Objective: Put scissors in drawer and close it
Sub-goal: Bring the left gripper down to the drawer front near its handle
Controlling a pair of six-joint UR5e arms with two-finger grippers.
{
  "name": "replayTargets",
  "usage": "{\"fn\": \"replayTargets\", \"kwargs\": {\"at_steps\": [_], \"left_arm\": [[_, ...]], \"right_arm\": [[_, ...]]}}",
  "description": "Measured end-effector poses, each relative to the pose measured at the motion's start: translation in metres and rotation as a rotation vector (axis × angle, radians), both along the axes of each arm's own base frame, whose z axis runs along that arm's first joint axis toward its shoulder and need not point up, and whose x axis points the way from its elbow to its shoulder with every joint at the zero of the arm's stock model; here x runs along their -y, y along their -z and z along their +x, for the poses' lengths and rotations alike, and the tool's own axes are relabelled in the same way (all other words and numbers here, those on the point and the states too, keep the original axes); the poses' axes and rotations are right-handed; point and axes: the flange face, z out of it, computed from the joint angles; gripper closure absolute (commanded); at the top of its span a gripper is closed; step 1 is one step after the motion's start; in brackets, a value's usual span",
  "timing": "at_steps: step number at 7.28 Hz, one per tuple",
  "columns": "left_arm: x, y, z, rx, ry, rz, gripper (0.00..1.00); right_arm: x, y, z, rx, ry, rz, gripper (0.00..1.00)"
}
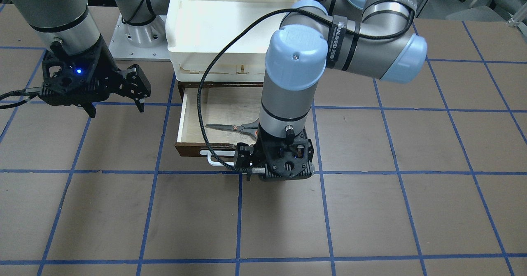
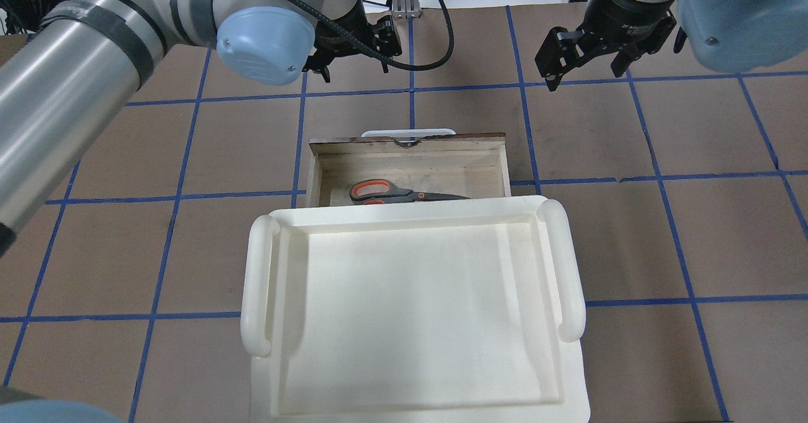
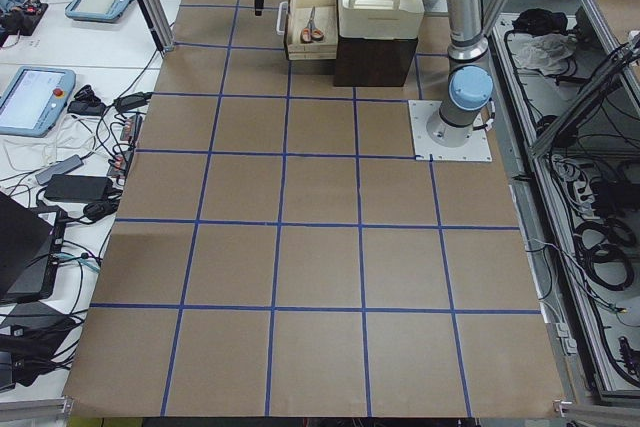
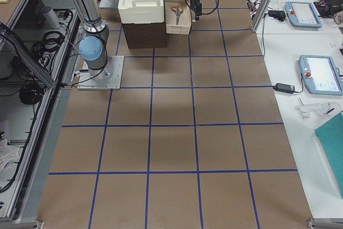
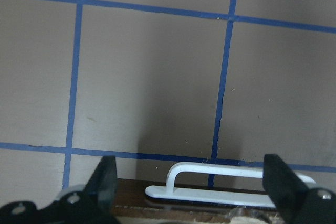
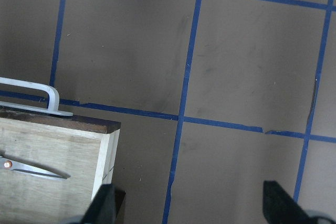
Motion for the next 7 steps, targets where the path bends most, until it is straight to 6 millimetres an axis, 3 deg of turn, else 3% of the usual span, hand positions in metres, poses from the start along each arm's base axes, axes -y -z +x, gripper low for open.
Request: {"fn": "replayTargets", "kwargs": {"at_steps": [2, 4, 7], "left_arm": [[0.013, 0.047, -0.021, 0.015, 0.026, 0.044, 0.00], [0.011, 0.081, -0.041, 0.030, 0.058, 0.086, 0.00], [-0.010, 0.094, -0.057, 0.066, 0.092, 0.193, 0.00]], "right_arm": [[0.000, 0.003, -0.001, 0.002, 0.030, 0.017, 0.00], [-0.003, -0.001, -0.002, -0.006, 0.039, 0.012, 0.00], [-0.013, -0.016, 0.002, 0.002, 0.036, -0.012, 0.00]]}}
